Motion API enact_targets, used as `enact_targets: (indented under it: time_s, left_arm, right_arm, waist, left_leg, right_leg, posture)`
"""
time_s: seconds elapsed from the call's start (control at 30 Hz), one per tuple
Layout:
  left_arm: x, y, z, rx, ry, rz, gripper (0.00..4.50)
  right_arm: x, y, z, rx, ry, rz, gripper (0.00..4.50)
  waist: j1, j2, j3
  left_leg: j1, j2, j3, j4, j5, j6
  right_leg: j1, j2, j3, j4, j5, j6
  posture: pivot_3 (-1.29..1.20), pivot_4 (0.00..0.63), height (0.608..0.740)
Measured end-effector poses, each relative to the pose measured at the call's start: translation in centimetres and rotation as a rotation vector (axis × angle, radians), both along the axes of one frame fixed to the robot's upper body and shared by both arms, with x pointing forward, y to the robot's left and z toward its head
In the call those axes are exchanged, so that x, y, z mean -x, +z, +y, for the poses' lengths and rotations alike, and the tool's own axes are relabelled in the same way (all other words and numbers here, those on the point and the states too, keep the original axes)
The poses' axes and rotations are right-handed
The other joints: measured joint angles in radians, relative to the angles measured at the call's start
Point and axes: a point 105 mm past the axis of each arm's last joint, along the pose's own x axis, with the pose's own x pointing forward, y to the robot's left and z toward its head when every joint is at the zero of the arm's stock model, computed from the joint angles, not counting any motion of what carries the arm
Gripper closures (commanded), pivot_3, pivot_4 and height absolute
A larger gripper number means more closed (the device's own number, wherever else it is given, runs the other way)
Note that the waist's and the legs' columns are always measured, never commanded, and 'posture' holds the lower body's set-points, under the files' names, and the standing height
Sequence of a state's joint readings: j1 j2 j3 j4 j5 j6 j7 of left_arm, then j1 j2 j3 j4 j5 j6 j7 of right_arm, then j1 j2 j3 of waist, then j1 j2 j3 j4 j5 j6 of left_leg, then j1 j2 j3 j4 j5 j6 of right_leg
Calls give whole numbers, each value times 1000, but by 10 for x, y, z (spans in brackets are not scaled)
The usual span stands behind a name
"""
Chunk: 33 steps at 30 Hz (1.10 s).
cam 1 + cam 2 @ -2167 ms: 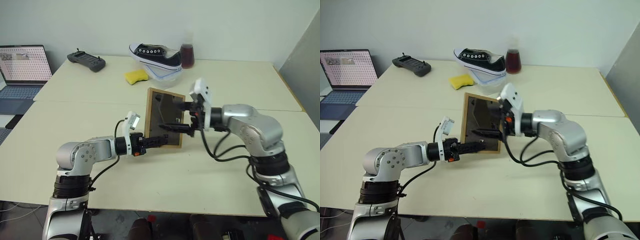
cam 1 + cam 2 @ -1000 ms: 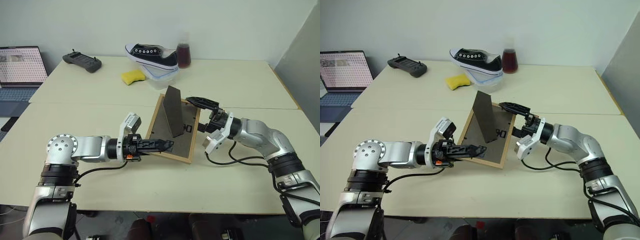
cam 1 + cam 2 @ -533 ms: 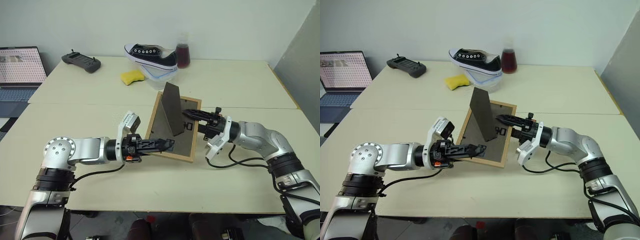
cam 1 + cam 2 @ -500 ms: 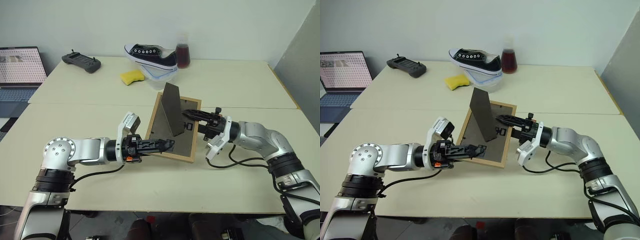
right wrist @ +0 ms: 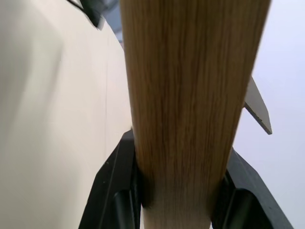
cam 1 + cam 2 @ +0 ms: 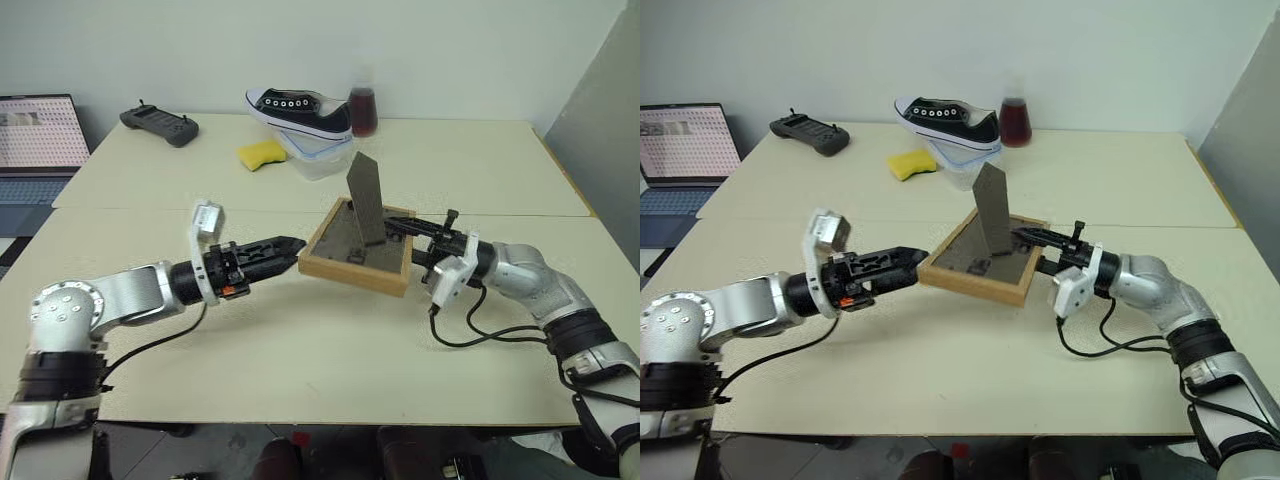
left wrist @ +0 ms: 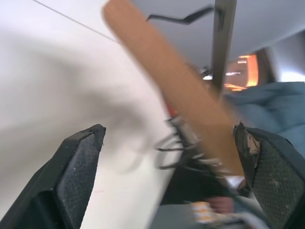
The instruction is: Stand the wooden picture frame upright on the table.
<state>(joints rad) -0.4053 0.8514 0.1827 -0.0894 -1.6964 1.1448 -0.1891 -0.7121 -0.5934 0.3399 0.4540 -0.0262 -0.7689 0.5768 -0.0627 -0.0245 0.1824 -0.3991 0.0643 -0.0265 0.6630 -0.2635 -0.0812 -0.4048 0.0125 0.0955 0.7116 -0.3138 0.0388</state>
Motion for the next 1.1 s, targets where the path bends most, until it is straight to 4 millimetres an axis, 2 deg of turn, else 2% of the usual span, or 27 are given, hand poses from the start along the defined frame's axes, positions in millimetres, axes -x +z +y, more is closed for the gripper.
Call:
enact_targets:
  time_s: [0.1,0.2,0.3,0.37,0.47,0.53,0.77,0.9,1.1]
  left_arm:
    - [-4,-1,2,-258,97,-207,0]
    - [-3,4,-9,-388,122,-405,0]
    - [0,6,-21,-432,112,-535,0]
    - [0,2,-22,-441,127,-560,0]
    - [1,-9,-17,-478,131,-553,0]
    - [1,-16,-14,-478,135,-535,0]
    - [0,-20,-12,-487,104,-538,0]
    - [-12,-24,0,-493,140,-509,0]
    - [-27,-28,30,-544,184,-463,0]
  right_arm:
    - [-18,-11,13,-178,-16,452,3174]
    - [-25,-27,27,-352,21,876,3174]
    - [-24,-36,36,-419,70,1166,3174]
    - [-20,-45,36,-393,87,1266,3174]
    - [-16,-61,36,-372,85,1338,3174]
    - [-15,-64,38,-369,90,1333,2481]
    - [-10,-86,31,-332,31,1331,1000]
    - [-2,-77,17,-329,33,1284,119]
    - [22,-76,-32,-193,-114,1205,16]
  waist:
    - [8,0,0]
    - [16,0,0]
    - [28,1,0]
    - [33,0,0]
    - [30,1,0]
    - [29,1,0]
    - [28,1,0]
    - [31,1,0]
    - [31,1,1]
  left_leg:
    - [0,0,0,0,0,0]
    - [-1,0,1,0,0,-1]
    - [-1,-1,2,0,0,0]
    - [-1,-1,2,0,-2,4]
    - [-1,-1,2,-1,-3,5]
    - [-1,-1,2,-1,-3,5]
    - [-2,0,2,-1,-3,5]
    - [-2,0,1,-1,-3,5]
    - [-2,0,1,-1,-3,5]
  right_leg:
    - [0,0,-1,0,0,0]
    - [0,-1,0,-1,0,0]
    - [0,-1,0,-2,0,0]
    - [0,-1,0,-3,0,0]
    - [-1,0,0,-4,0,0]
    - [-1,1,0,-3,0,0]
    - [-1,1,0,-4,0,0]
    - [-1,1,-1,-3,0,0]
    - [-1,1,-1,-4,0,0]
  posture:
    - [0,150,740]
    - [0,150,740]
    - [0,150,740]
    - [0,150,740]
    - [0,150,740]
    - [0,150,740]
    - [0,150,740]
    - [0,150,740]
    - [0,150,740]
